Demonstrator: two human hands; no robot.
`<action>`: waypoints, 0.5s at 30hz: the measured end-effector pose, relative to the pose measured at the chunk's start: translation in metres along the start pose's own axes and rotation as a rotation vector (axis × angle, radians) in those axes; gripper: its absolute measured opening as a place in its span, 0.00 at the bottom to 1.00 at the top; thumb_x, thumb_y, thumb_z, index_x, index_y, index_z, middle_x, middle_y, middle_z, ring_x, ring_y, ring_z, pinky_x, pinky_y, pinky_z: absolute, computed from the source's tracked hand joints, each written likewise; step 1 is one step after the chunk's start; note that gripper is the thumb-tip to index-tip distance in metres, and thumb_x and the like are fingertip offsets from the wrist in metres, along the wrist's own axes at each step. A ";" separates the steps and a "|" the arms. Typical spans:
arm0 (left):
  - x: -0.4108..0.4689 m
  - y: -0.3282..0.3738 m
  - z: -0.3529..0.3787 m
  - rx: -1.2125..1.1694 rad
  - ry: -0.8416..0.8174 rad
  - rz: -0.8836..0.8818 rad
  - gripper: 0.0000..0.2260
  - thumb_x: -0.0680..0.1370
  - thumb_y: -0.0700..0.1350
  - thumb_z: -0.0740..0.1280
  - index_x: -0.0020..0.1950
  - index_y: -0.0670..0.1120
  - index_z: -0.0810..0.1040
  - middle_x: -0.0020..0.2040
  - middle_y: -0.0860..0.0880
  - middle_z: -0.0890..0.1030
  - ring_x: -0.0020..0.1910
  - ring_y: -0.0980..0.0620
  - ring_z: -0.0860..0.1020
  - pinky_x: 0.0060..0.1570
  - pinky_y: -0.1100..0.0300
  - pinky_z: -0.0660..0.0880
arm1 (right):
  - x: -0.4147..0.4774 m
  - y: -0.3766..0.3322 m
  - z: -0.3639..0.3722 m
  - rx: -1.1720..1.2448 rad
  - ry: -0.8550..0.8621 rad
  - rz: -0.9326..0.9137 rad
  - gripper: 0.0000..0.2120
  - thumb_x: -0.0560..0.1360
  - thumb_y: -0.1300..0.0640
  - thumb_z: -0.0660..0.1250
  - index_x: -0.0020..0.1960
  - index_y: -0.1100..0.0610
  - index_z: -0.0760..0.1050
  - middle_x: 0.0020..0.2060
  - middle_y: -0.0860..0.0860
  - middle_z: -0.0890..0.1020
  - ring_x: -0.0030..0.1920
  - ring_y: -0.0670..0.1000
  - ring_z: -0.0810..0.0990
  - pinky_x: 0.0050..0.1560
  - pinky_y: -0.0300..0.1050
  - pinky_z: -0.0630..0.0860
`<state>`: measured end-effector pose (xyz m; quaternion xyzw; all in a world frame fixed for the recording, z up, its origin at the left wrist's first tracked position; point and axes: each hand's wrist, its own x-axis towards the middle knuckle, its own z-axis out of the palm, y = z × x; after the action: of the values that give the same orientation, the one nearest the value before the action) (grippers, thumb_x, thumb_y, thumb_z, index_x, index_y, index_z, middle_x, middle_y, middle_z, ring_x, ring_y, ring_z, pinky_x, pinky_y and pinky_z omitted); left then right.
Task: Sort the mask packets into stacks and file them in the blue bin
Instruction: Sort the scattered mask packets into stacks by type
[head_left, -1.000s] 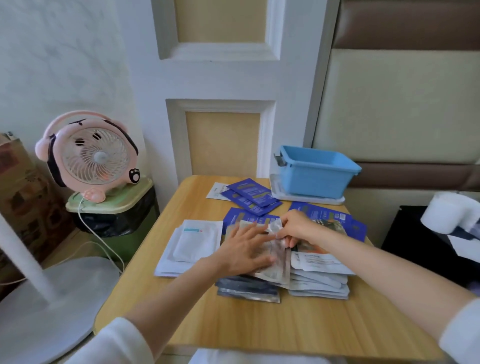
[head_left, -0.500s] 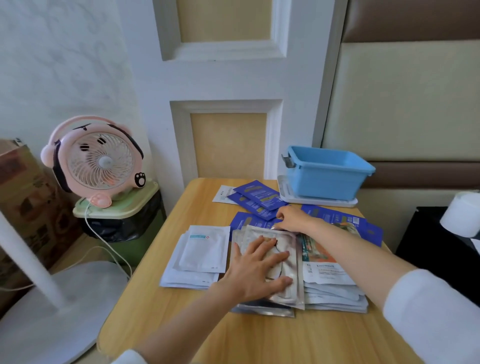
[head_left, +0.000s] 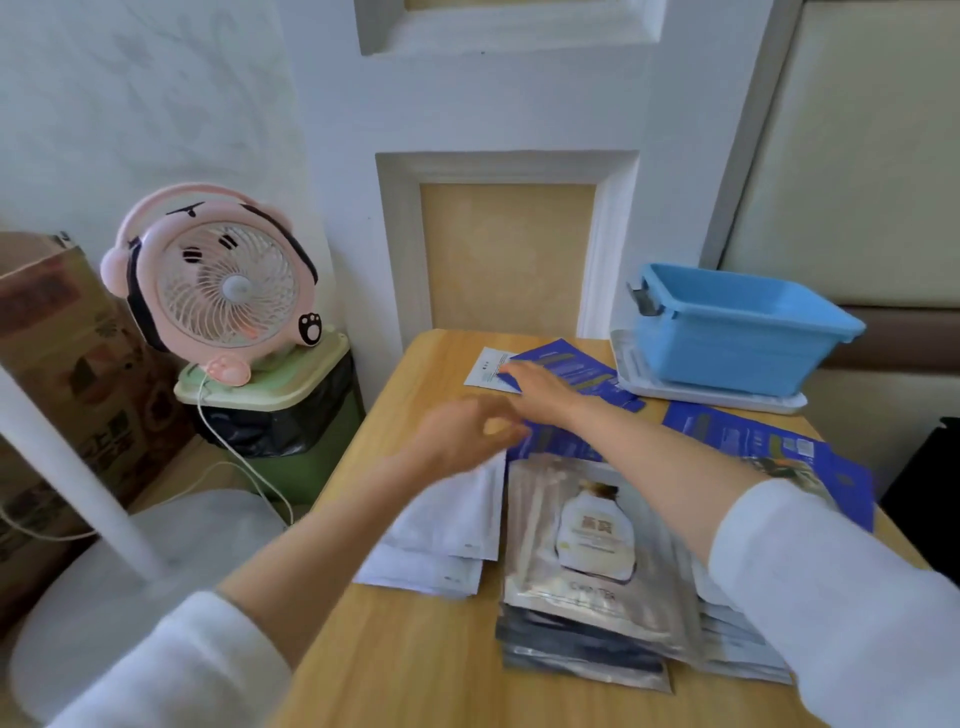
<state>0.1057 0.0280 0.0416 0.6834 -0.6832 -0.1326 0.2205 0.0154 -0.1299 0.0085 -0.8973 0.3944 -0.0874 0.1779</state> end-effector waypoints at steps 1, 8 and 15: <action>0.001 -0.021 -0.002 0.017 -0.007 -0.056 0.14 0.77 0.56 0.63 0.59 0.53 0.77 0.61 0.54 0.78 0.58 0.51 0.76 0.59 0.55 0.72 | 0.011 -0.001 0.006 -0.005 -0.008 0.009 0.32 0.75 0.45 0.64 0.75 0.55 0.59 0.75 0.54 0.60 0.74 0.55 0.59 0.71 0.52 0.60; -0.011 -0.094 0.037 0.104 -0.076 -0.076 0.29 0.73 0.69 0.45 0.71 0.61 0.63 0.75 0.60 0.59 0.75 0.57 0.54 0.74 0.52 0.45 | 0.076 -0.001 0.029 -0.129 -0.037 0.099 0.33 0.75 0.40 0.62 0.72 0.59 0.63 0.73 0.58 0.62 0.73 0.59 0.61 0.71 0.56 0.59; -0.012 -0.097 0.043 0.109 -0.024 -0.047 0.25 0.75 0.65 0.46 0.70 0.62 0.64 0.75 0.59 0.60 0.74 0.58 0.54 0.74 0.51 0.47 | 0.082 -0.014 0.021 -0.469 0.105 -0.009 0.10 0.78 0.63 0.59 0.53 0.65 0.76 0.55 0.61 0.79 0.56 0.60 0.76 0.47 0.47 0.70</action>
<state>0.1693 0.0313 -0.0437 0.7087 -0.6757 -0.1085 0.1714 0.0867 -0.1763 -0.0044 -0.9099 0.4088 -0.0409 -0.0566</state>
